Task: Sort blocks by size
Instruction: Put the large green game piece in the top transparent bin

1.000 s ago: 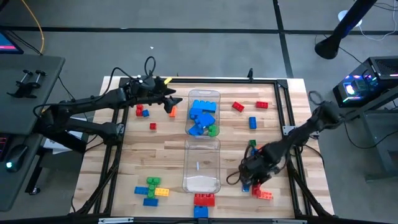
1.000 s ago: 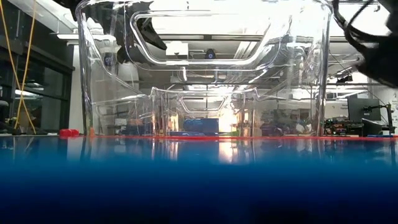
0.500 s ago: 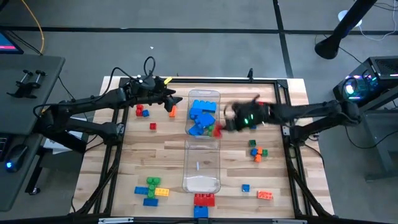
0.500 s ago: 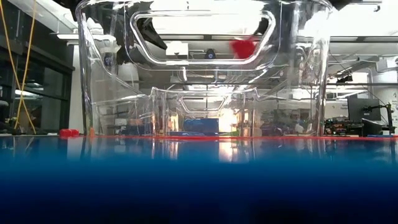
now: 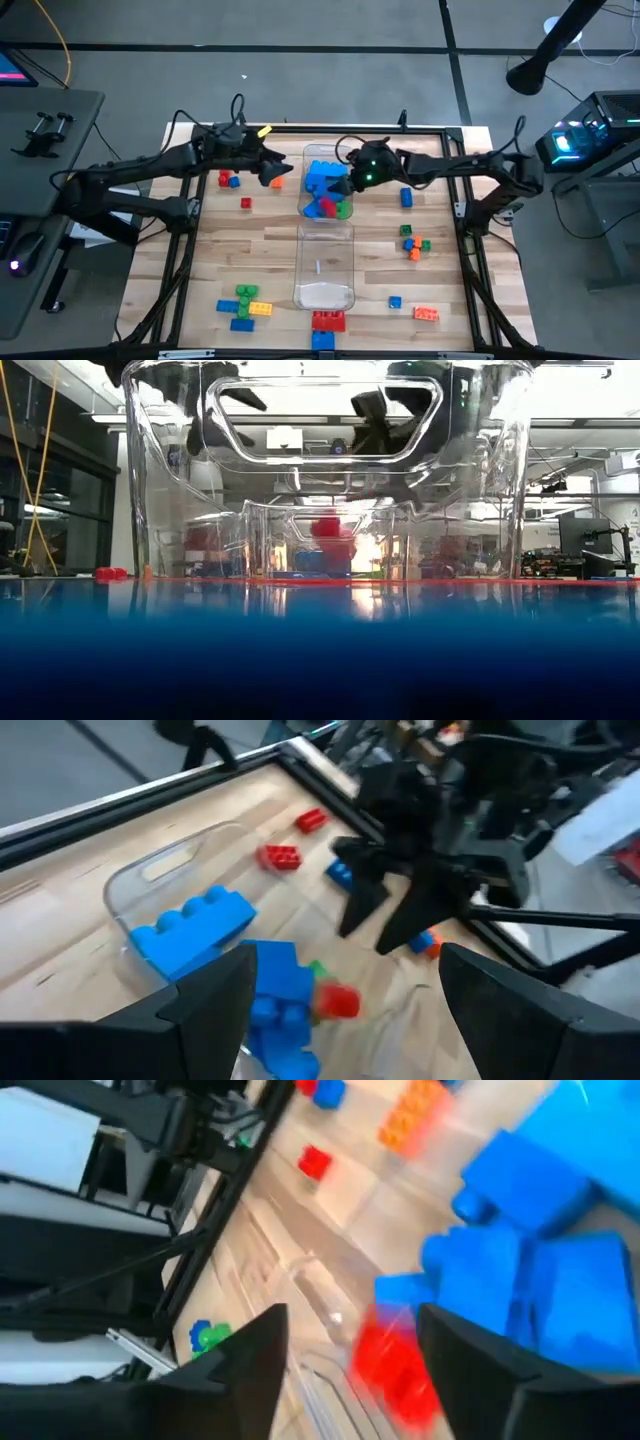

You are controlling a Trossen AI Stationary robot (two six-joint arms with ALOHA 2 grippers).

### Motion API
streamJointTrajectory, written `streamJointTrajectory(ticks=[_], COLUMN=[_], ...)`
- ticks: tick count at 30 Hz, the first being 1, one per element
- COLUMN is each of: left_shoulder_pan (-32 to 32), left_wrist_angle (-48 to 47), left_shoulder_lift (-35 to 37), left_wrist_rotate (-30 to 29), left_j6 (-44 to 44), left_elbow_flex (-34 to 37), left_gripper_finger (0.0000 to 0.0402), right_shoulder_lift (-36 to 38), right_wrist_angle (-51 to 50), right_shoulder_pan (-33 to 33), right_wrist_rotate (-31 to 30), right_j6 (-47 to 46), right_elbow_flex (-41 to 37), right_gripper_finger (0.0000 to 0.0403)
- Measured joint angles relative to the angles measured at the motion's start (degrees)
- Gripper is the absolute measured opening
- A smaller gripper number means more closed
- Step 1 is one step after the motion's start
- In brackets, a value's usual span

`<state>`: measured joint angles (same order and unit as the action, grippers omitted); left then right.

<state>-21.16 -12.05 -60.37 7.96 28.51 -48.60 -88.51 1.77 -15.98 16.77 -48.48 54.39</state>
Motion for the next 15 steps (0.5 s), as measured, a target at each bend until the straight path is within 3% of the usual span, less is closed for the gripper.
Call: streamJointTrajectory(ticks=[6,10,15], left_shoulder_pan=[3.68,12.8,32.11], left_wrist_angle=[-4.75,-27.0,-52.88], left_shoulder_lift=[3.8,2.36,-4.26], left_wrist_rotate=[-0.04,-1.39,-7.82], left_j6=[2.66,-0.14,-1.43], left_elbow_flex=[-2.28,-11.07,-18.61], left_gripper_finger=[0.0298,0.0296,0.0288], right_shoulder_lift=[1.25,4.02,5.49], right_wrist_angle=[-9.21,-17.7,-27.18], right_shoulder_pan=[-3.65,-6.25,-8.2], right_wrist_rotate=[0.77,0.96,-1.82], right_j6=[8.51,16.67,25.55], right_elbow_flex=[6.59,12.57,18.45], right_gripper_finger=[0.0266,0.0269,0.027])
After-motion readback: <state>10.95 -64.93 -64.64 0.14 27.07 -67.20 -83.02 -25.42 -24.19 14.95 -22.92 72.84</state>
